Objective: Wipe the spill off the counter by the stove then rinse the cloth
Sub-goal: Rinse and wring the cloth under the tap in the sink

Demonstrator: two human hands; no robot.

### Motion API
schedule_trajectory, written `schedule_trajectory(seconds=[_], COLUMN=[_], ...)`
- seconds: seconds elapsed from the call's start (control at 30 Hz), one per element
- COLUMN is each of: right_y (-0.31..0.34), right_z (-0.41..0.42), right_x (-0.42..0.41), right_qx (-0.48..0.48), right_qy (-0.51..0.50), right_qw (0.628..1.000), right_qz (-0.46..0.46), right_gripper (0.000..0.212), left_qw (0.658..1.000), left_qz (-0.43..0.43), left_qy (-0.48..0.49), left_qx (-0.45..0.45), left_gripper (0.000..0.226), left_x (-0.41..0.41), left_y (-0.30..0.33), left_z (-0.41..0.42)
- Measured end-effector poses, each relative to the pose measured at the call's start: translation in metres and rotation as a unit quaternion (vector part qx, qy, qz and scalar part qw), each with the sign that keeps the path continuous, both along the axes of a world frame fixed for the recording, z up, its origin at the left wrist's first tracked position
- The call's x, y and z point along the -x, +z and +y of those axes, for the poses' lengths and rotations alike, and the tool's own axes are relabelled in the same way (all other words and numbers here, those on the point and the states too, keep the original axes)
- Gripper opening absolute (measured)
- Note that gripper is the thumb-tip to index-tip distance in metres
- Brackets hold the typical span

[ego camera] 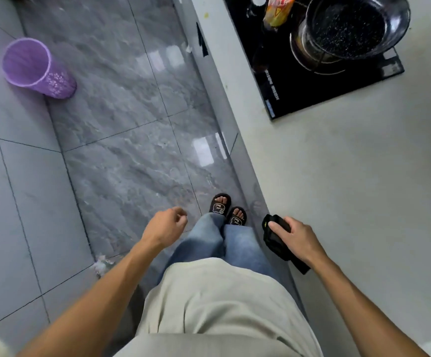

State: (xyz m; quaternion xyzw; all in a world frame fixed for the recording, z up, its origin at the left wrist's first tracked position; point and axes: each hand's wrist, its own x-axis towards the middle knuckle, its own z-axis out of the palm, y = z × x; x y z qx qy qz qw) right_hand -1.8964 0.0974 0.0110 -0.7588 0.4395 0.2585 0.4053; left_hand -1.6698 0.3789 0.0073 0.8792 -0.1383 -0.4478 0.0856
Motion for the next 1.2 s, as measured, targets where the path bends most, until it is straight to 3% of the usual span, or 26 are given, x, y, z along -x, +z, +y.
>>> schedule_trajectory(seconds=[0.23, 0.47, 0.63, 0.97, 1.2], right_y=[0.0, -0.002, -0.021, -0.033, -0.049], right_z=[0.013, 0.038, 0.048, 0.027, -0.003], right_x=[-0.114, -0.216, -0.251, -0.276, -0.383], right_qx=[0.0, 0.007, 0.037, 0.066, 0.038], right_qy=[0.113, 0.14, 0.155, 0.135, 0.129], right_qw=[0.993, 0.988, 0.987, 0.986, 0.989], right_qz=[-0.044, -0.06, -0.005, 0.078, 0.063], right_gripper=[0.038, 0.043, 0.041, 0.045, 0.047], left_qw=[0.976, 0.955, 0.937, 0.939, 0.948], left_qz=[0.056, 0.126, 0.119, 0.051, 0.051], left_qy=[0.199, 0.255, 0.326, 0.334, 0.312], left_qx=[-0.061, -0.084, -0.04, 0.064, 0.049], left_gripper=[0.024, 0.025, 0.025, 0.023, 0.025], left_x=[0.029, 0.019, -0.048, -0.25, -0.352], left_y=[-0.016, -0.03, -0.035, -0.02, -0.02], left_z=[0.11, 0.176, 0.183, 0.116, 0.091])
